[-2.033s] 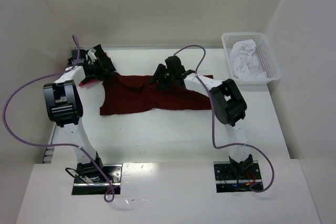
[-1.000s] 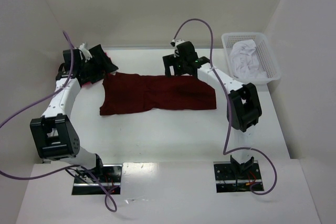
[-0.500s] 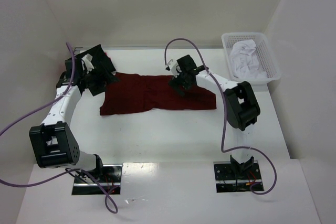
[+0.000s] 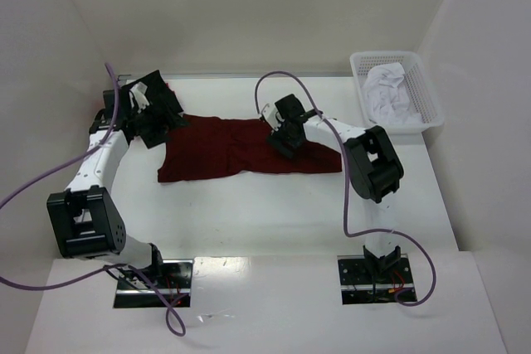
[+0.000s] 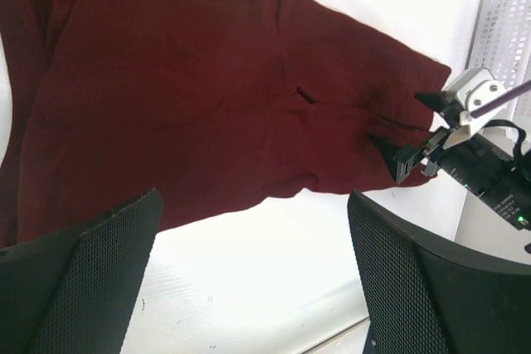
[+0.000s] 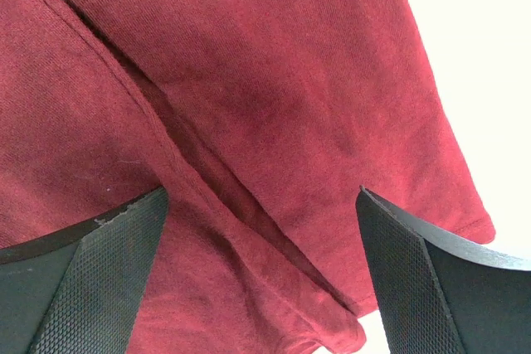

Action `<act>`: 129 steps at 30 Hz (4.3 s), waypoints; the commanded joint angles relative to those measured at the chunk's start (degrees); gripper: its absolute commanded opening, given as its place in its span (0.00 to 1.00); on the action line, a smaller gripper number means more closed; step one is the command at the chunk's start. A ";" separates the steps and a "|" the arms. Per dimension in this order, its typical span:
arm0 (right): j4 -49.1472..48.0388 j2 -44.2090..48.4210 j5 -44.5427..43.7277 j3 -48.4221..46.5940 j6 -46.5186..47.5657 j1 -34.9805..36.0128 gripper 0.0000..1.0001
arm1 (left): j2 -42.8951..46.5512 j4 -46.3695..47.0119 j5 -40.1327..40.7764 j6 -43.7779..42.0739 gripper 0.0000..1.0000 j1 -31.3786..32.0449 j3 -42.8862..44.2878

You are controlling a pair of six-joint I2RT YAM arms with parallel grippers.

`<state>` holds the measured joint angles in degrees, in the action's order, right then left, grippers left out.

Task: Fold and stack the t-shirts
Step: Rotate the tshirt 90 degrees

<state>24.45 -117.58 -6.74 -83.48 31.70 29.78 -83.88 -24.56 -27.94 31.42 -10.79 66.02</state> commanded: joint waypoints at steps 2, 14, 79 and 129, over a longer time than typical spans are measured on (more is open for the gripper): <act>-0.68 -2.39 0.76 1.04 0.64 4.09 1.00 | -2.88 0.03 -0.89 -1.71 1.00 -0.29 2.98; 4.65 -3.73 2.53 2.45 -4.10 16.12 1.00 | -6.16 -0.02 9.48 -1.71 1.00 -0.29 2.36; -7.13 20.92 6.37 18.95 -48.75 16.19 1.00 | -77.26 -35.65 21.13 -6.28 1.00 34.34 105.72; 23.91 -39.72 -2.82 -66.34 -47.00 2.55 1.00 | 4.19 -15.79 18.45 -9.18 1.00 24.41 11.33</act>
<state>42.24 -153.93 -6.49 -144.89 -14.95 32.83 -78.92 -40.82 -7.21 23.87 13.43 77.23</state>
